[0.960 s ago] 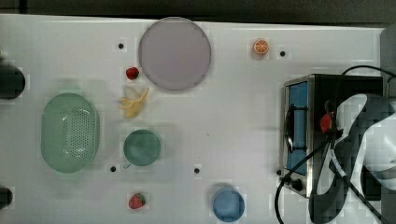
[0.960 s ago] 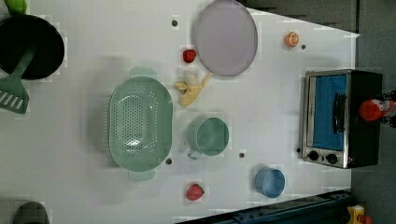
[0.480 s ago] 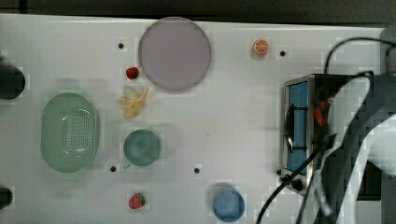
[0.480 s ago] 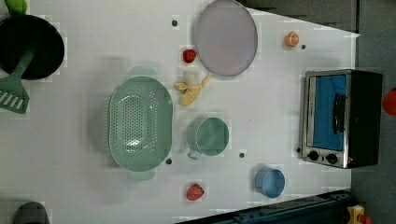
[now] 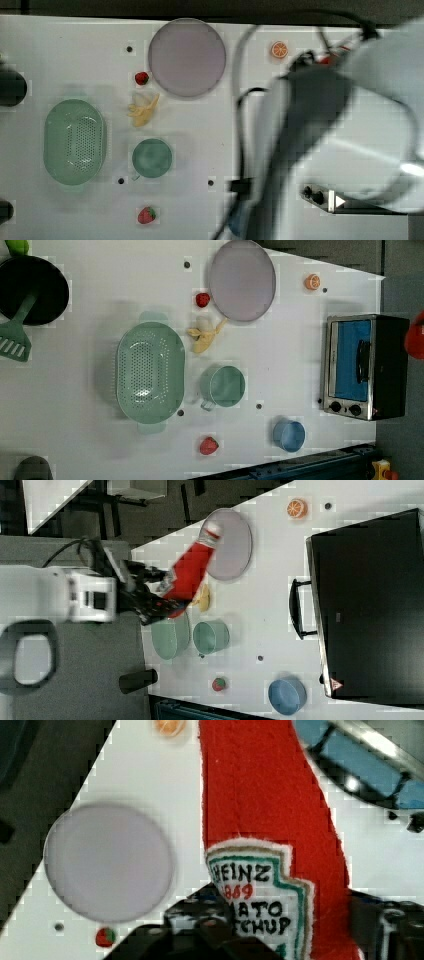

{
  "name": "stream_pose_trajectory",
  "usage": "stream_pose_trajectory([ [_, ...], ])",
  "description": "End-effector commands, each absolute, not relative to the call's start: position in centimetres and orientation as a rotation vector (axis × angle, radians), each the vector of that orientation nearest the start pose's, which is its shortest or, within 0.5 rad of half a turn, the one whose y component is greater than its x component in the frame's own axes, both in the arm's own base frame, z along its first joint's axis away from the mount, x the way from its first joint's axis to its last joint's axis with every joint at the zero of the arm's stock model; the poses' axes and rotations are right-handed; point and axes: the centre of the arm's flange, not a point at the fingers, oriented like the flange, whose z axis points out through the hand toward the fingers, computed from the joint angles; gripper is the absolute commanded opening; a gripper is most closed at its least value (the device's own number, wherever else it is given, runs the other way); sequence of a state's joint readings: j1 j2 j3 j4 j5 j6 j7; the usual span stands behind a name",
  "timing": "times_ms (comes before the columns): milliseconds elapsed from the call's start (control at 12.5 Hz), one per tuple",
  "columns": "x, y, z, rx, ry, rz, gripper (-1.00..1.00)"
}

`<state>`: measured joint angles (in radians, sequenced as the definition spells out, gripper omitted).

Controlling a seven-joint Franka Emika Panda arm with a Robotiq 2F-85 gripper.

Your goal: Pick Ketchup from oven and place it on table.

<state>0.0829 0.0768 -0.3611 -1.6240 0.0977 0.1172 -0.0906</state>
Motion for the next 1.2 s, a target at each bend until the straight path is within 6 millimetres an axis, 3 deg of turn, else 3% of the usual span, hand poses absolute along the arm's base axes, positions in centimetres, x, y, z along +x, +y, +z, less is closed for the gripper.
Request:
stream_pose_trajectory([
  [80, 57.7, -6.4, 54.2, -2.904, 1.229, 0.074, 0.27],
  [240, 57.3, -3.3, 51.3, -2.997, 1.147, 0.145, 0.27],
  [400, 56.5, -1.7, 47.7, -3.027, 1.113, 0.225, 0.27],
  [960, 52.6, -1.6, 31.0, -2.999, 1.212, 0.235, 0.27],
  [1200, 52.2, -1.7, 26.0, -3.004, 1.216, 0.211, 0.27],
])
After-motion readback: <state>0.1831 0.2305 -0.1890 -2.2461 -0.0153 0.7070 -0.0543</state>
